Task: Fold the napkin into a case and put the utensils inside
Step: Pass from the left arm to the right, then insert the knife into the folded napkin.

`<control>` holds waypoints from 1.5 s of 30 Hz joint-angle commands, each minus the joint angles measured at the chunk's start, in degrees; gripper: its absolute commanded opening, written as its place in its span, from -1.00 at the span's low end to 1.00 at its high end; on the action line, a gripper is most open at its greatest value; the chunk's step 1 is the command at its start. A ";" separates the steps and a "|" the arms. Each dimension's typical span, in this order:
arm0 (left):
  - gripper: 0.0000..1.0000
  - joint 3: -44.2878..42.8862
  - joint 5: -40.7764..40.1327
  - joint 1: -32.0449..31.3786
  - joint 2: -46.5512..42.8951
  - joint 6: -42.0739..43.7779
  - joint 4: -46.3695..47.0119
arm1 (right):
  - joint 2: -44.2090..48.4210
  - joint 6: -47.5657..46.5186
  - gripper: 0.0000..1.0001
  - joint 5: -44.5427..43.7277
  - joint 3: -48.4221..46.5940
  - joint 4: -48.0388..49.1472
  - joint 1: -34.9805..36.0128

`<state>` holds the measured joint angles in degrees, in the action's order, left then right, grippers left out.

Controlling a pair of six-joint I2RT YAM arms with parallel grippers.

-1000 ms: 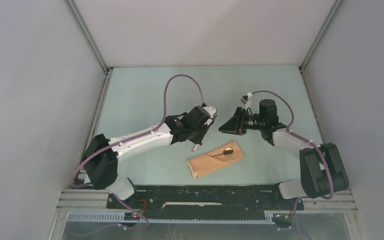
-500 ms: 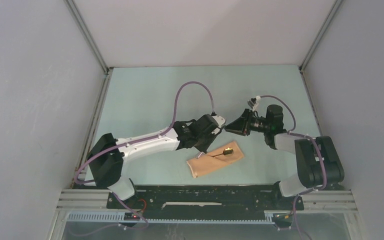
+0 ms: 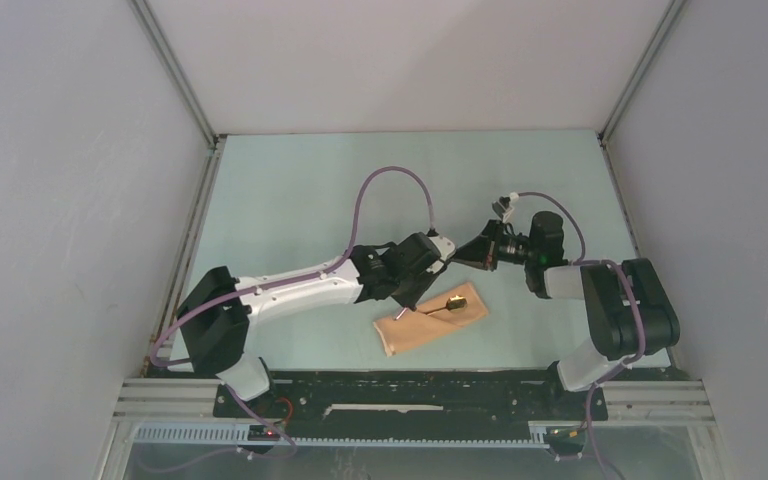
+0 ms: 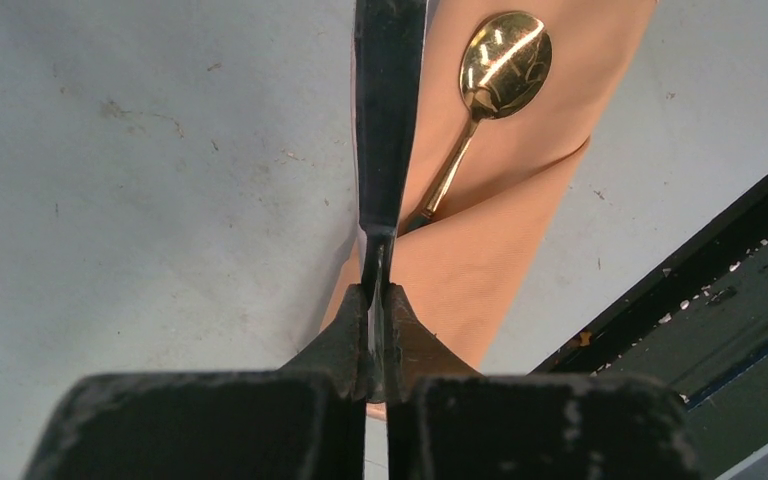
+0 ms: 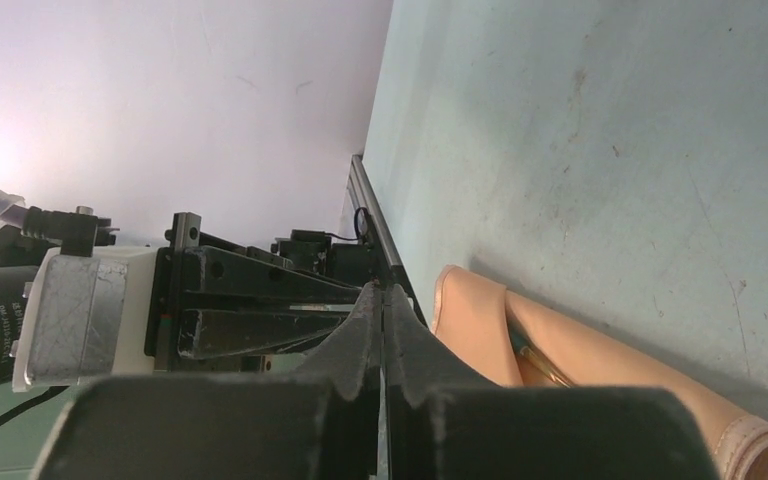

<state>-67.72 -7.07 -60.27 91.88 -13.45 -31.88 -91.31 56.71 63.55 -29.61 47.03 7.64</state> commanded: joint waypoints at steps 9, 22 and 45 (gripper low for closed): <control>-0.11 -0.79 4.45 0.48 -5.38 -3.11 2.46 | 15.08 -15.48 -1.00 -10.57 2.15 -33.24 -6.39; -0.25 19.69 24.41 3.76 -13.04 -12.74 10.77 | 36.32 -28.00 -1.00 -16.93 1.91 -69.83 -23.95; -0.97 31.11 18.91 3.76 -11.30 -14.80 17.39 | 27.27 -19.68 -1.00 -13.06 8.31 -56.68 -20.09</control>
<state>-37.41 13.63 -56.55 79.90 -27.53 -18.02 -62.89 31.99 48.88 -24.01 -15.68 -14.00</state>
